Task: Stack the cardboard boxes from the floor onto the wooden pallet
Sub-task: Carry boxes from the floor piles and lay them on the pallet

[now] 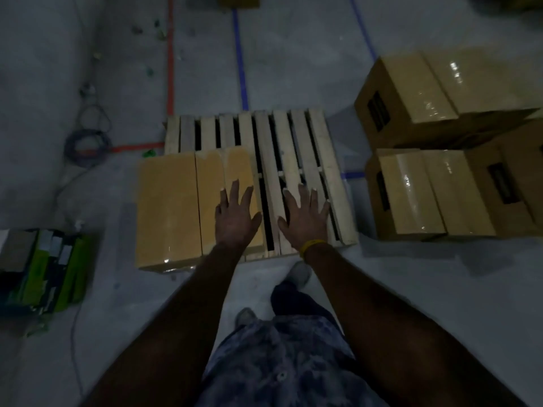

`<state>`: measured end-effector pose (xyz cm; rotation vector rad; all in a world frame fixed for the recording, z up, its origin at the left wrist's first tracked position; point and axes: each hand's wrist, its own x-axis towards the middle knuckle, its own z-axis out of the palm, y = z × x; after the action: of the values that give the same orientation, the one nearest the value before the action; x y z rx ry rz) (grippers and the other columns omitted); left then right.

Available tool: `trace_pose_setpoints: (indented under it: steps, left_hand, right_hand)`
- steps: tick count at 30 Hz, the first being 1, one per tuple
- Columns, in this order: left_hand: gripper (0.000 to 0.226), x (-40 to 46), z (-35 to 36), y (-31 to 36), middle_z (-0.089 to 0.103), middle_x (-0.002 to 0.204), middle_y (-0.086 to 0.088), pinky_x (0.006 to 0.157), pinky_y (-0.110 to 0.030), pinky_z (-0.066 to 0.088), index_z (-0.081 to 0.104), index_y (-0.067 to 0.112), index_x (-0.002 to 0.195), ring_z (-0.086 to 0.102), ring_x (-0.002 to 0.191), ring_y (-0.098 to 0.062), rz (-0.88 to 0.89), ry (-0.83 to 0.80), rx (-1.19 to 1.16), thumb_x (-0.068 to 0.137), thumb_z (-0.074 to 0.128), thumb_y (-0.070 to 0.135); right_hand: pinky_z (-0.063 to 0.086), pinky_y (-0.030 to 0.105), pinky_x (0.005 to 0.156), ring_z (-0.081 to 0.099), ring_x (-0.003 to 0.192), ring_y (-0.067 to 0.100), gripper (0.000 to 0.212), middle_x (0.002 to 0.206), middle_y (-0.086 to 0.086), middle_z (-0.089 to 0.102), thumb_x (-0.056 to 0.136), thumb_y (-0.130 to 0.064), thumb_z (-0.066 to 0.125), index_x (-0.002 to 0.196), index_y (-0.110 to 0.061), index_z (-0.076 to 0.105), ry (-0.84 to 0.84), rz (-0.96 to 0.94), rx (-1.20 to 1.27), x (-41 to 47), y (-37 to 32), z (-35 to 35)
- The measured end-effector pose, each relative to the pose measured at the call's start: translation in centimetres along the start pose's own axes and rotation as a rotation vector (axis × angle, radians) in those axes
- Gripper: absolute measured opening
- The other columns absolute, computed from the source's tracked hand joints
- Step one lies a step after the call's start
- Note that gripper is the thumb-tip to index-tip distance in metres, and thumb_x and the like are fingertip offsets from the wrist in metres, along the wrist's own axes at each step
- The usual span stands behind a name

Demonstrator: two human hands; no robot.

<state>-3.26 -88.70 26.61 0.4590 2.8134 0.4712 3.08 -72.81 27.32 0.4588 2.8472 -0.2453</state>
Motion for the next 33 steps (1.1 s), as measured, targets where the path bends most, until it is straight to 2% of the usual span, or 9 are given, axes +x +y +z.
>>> trace_pose_setpoints:
  steps: [6,13,17,26,33]
  left_hand:
    - [0.07,-3.7,-0.7,5.5,0.004,0.167,-0.007,0.116,-0.057,0.026,0.021,0.025,0.157,0.004,0.151,-0.04,0.122,0.039,0.004,0.098,0.052,0.046]
    - [0.07,-6.0,1.2,15.2,0.003,0.167,-0.008,0.115,-0.056,0.026,0.02,0.026,0.157,0.004,0.152,-0.039,0.252,0.041,0.014,0.099,0.05,0.05]
    - [0.071,-7.5,3.6,22.4,0.002,0.166,-0.009,0.117,-0.057,0.025,0.019,0.025,0.157,0.005,0.151,-0.04,0.312,0.031,0.015,0.098,0.052,0.048]
    - [0.072,-12.6,10.7,43.5,0.003,0.166,-0.011,0.115,-0.054,0.026,0.021,0.025,0.156,0.01,0.15,-0.04,0.462,-0.01,-0.03,0.096,0.054,0.048]
    - [0.074,-13.6,15.2,55.4,0.004,0.165,-0.01,0.116,-0.059,0.026,0.019,0.027,0.156,0.007,0.151,-0.04,0.538,-0.061,0.0,0.095,0.054,0.052]
  right_hand:
    - [0.005,0.065,0.117,-0.002,0.153,0.038,0.074,0.168,0.009,0.0,0.099,-0.052,0.044,0.16,-0.03,0.008,0.061,0.134,0.013,-6.0,3.8,-3.4]
    - [0.005,0.064,0.118,-0.001,0.152,0.039,0.076,0.167,0.013,0.002,0.097,-0.052,0.049,0.159,-0.032,0.011,0.146,0.28,0.051,-11.5,12.7,-5.5]
    - [0.008,0.064,0.118,0.001,0.152,0.037,0.076,0.166,0.012,0.003,0.097,-0.051,0.048,0.159,-0.032,0.009,0.198,0.343,0.046,-15.0,20.0,-7.0]
    - [0.014,0.065,0.117,0.005,0.151,0.043,0.074,0.166,0.015,0.005,0.098,-0.05,0.047,0.159,-0.03,0.01,0.214,0.52,0.013,-24.4,41.2,-9.5]
    - [0.011,0.065,0.117,0.005,0.152,0.04,0.071,0.166,0.015,0.006,0.099,-0.05,0.047,0.158,-0.031,0.012,0.211,0.649,0.068,-28.3,51.7,-9.7]
